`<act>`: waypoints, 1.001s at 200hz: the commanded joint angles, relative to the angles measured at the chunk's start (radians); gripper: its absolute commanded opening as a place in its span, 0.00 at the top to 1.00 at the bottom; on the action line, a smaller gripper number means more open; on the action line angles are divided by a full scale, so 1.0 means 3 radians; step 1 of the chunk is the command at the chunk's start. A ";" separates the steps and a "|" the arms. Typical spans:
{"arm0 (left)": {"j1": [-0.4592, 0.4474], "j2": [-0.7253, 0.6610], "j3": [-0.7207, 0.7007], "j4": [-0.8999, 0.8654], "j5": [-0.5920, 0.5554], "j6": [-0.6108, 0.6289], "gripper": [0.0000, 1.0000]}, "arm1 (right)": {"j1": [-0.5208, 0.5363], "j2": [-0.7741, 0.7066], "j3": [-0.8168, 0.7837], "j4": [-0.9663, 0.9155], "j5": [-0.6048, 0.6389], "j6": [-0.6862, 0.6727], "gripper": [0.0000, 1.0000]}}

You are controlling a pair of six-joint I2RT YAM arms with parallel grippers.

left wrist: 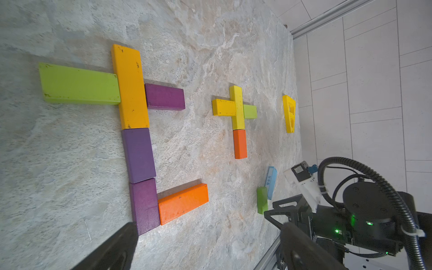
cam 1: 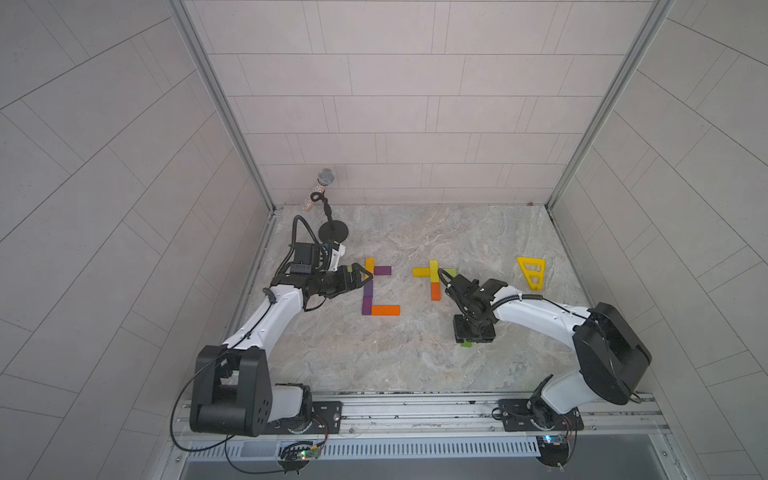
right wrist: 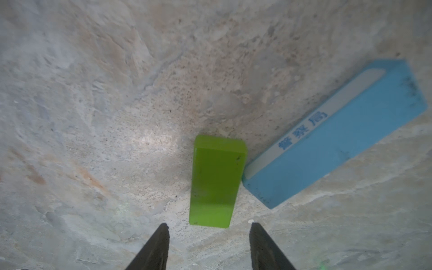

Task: Assemble the letter t with building blocks
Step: Pick up the building block from the center of the board.

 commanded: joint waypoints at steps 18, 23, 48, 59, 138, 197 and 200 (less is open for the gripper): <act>0.0007 -0.0028 -0.0039 0.0094 0.0063 -0.0047 0.00 | -0.0070 0.0137 0.0004 0.0127 0.0015 -0.0019 0.46; 0.0008 -0.0030 -0.0043 0.0093 0.0063 -0.0046 0.00 | -0.0075 0.0160 0.0013 0.0139 0.0006 -0.0024 0.47; 0.0010 -0.0046 -0.0039 0.0073 0.0051 -0.0034 0.00 | -0.0092 0.0247 0.0030 0.0164 -0.0007 -0.0057 0.50; 0.0011 -0.0047 -0.0040 0.0062 0.0043 -0.0023 0.00 | -0.0101 0.0257 0.0030 0.0173 -0.0006 -0.0067 0.51; 0.0012 -0.0022 -0.0018 0.0037 0.0033 -0.0003 0.00 | -0.0141 0.0300 -0.0001 0.0225 -0.0001 -0.0083 0.55; 0.0011 -0.0009 0.0000 0.0026 0.0032 0.0016 0.00 | -0.0154 0.0297 0.0003 0.0224 0.0020 -0.0087 0.61; 0.0009 -0.0010 -0.0001 0.0027 0.0032 0.0016 0.00 | -0.0154 0.0302 0.0005 0.0229 0.0020 -0.0085 0.61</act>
